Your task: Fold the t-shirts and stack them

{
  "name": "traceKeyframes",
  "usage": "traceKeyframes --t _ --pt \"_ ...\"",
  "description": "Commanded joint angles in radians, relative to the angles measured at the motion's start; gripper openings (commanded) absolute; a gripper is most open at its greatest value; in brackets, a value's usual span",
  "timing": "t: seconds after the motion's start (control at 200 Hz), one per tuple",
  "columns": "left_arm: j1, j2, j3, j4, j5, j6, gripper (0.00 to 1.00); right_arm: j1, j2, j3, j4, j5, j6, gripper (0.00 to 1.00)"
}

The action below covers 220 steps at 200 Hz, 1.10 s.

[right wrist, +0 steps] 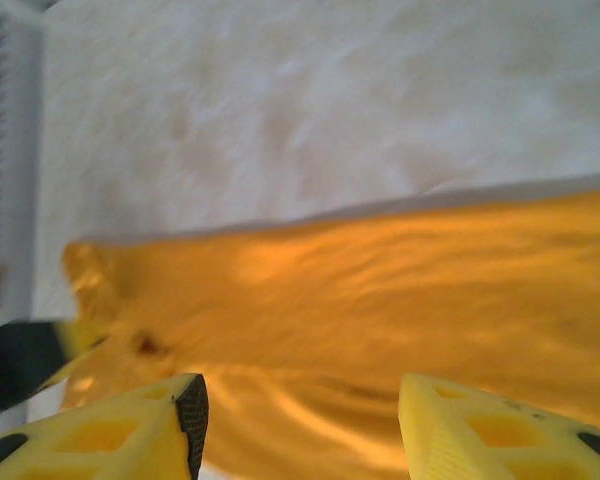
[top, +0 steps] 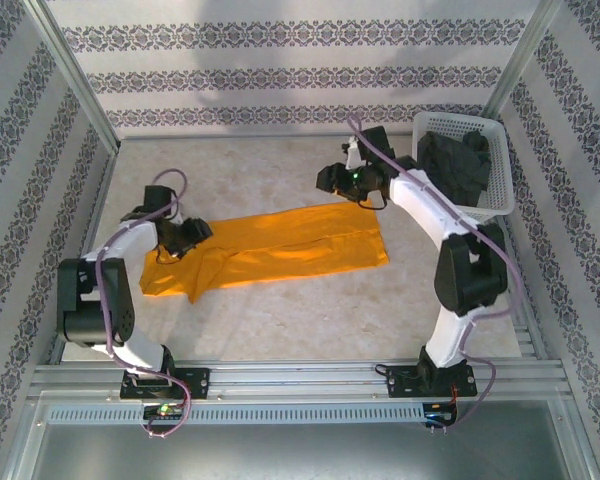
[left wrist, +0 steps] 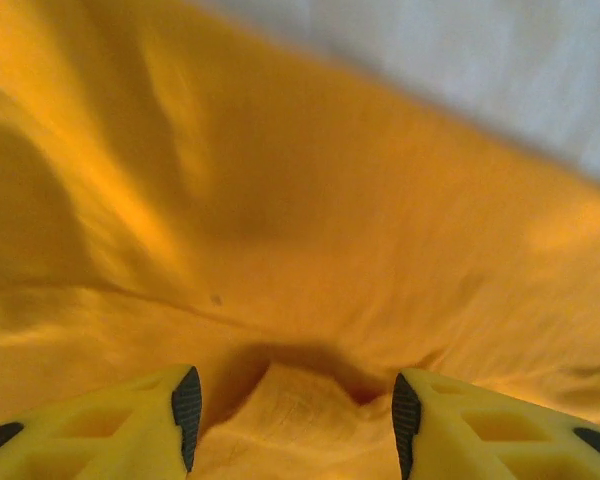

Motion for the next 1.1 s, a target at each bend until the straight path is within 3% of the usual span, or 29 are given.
traceKeyframes --t 0.0,0.335,0.679,0.949,1.094 --pt "-0.024 0.021 -0.022 0.075 0.044 0.086 0.56 0.044 -0.062 -0.146 0.121 -0.086 0.028 0.54" --pt "-0.055 0.001 -0.078 0.103 0.007 0.114 0.56 0.112 -0.176 -0.322 0.171 -0.072 0.1 0.54" --pt "-0.162 -0.093 -0.113 0.055 0.015 0.062 0.25 0.113 -0.161 -0.322 0.17 -0.065 0.105 0.52" --pt "-0.275 -0.102 -0.165 0.02 0.031 0.003 0.26 0.103 -0.163 -0.34 0.164 -0.065 0.104 0.52" --pt "-0.323 -0.1 -0.142 -0.016 0.04 0.018 0.32 0.097 -0.167 -0.36 0.164 -0.068 0.101 0.52"
